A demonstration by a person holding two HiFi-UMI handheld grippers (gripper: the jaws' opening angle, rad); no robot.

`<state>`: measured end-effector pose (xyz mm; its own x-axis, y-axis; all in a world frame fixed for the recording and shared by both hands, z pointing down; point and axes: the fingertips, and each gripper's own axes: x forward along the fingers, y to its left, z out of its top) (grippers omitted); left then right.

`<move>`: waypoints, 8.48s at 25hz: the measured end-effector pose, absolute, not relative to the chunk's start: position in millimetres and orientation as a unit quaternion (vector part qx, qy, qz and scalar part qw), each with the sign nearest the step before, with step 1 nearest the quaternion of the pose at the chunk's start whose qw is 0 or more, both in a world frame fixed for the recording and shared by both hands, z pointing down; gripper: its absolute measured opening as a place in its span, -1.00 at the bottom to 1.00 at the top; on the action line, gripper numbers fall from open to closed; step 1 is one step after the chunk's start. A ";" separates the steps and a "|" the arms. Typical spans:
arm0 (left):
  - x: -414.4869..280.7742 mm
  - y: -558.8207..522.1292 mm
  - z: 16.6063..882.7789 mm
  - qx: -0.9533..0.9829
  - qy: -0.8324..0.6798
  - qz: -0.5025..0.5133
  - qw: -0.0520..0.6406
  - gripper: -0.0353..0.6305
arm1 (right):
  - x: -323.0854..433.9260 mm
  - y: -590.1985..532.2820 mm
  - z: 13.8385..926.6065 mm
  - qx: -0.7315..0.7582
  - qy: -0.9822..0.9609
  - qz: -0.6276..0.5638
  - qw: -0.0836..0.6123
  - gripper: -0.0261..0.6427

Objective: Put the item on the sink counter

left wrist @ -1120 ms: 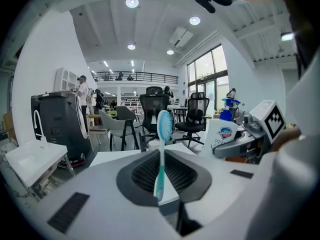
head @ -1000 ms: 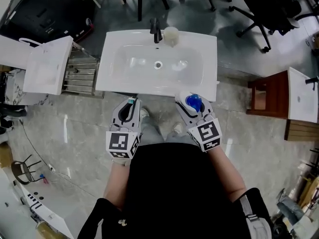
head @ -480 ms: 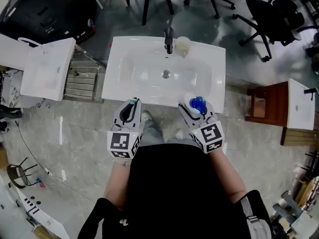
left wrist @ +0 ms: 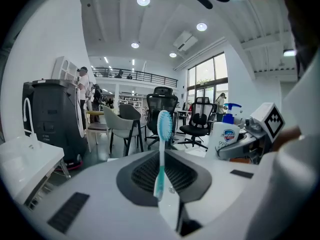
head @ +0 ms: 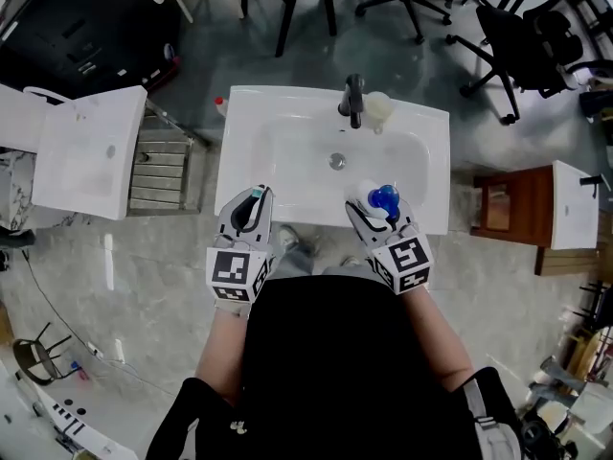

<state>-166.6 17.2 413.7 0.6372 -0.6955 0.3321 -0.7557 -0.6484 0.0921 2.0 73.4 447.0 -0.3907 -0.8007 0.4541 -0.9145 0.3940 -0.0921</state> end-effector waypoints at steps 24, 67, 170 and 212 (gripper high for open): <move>-225.7 -30.5 428.3 0.891 -0.406 0.154 0.134 -0.77 | -49.6 -4.7 462.4 0.520 -0.814 0.188 0.177 -0.31; -268.2 -28.7 464.5 0.780 -0.551 0.203 0.217 -0.77 | -56.2 -197.1 620.8 0.507 -0.808 0.207 0.217 -0.31; 91.5 -101.6 351.2 0.960 -0.233 0.102 0.116 -0.77 | 194.0 28.8 529.2 0.697 -0.664 0.236 0.133 -0.74; 173.6 -140.8 523.2 0.887 -0.352 0.244 0.174 -0.76 | 300.4 44.7 568.0 0.686 -0.649 0.289 0.155 -0.74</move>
